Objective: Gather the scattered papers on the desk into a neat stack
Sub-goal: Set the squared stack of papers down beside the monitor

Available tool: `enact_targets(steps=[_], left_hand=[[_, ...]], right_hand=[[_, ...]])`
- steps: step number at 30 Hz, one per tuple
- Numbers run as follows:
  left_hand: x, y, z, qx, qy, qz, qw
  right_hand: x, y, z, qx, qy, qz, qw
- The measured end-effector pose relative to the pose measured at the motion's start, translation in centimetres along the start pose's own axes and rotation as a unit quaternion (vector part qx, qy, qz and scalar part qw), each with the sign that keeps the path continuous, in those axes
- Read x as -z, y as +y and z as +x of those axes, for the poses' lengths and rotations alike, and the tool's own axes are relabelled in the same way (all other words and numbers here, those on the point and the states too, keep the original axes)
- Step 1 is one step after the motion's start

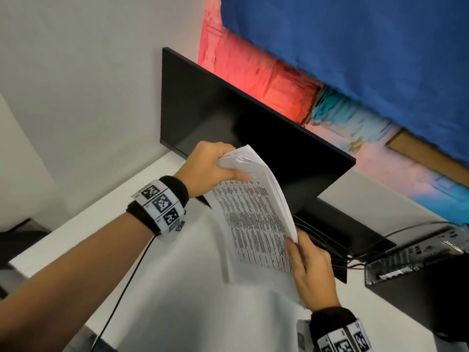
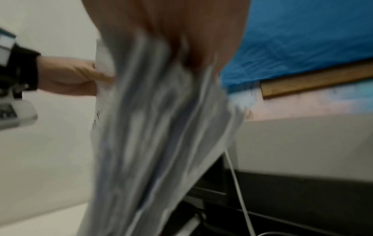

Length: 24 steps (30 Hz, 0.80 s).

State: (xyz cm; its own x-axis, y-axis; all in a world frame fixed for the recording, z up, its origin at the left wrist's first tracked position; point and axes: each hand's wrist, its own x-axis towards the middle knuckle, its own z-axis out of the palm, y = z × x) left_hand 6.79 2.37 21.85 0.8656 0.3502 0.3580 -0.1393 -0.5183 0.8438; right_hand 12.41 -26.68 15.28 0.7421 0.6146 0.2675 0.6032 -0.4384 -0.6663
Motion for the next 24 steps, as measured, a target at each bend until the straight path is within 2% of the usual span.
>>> enact_targets(steps=[3, 4, 6, 7, 9, 11, 12, 14, 18, 21, 24], left_hand=[[0.4, -1.9, -0.7, -0.014, 0.105, 0.037, 0.994], [0.3, -2.8, -1.3, 0.007, 0.149, 0.046, 0.988], [0.3, -5.0, -3.0, 0.121, 0.197, 0.040, 0.972], [0.3, -6.3, -4.2, 0.198, 0.179, 0.039, 0.963], [0.2, -9.0, -7.0, 0.337, 0.043, -0.004, 0.941], [0.5, -10.9, -9.9, 0.405, -0.092, -0.106, 0.904], [0.8, -11.5, -11.1, 0.411, -0.116, -0.156, 0.891], [1.5, -12.1, -12.8, 0.404, -0.096, -0.193, 0.889], [4.3, -13.9, -14.2, 0.427, -0.009, -0.077, 0.901], [7.1, -17.9, -14.8, 0.421, 0.008, -0.015, 0.907], [10.3, -22.4, -15.1, 0.441, 0.003, 0.059, 0.895]], right_hand=[[-2.0, -1.0, 0.3, -0.017, 0.035, 0.058, 0.998], [-2.8, -1.2, 0.4, -0.042, 0.035, 0.098, 0.994], [-4.3, -1.6, 0.3, -0.119, 0.044, 0.195, 0.973], [-5.2, -1.7, 0.2, -0.158, 0.051, 0.238, 0.957], [-7.4, -1.8, 0.0, -0.217, 0.061, 0.294, 0.929], [-9.8, -2.0, 0.0, -0.253, 0.059, 0.323, 0.910], [-11.1, -2.0, -0.1, -0.267, 0.055, 0.332, 0.903], [-13.7, -2.3, -0.2, -0.281, 0.037, 0.341, 0.896], [-18.6, -3.4, 0.0, -0.331, -0.034, 0.331, 0.883], [-21.2, -4.2, 0.6, -0.355, -0.089, 0.301, 0.880], [-22.0, -4.1, 0.6, -0.368, -0.119, 0.292, 0.875]])
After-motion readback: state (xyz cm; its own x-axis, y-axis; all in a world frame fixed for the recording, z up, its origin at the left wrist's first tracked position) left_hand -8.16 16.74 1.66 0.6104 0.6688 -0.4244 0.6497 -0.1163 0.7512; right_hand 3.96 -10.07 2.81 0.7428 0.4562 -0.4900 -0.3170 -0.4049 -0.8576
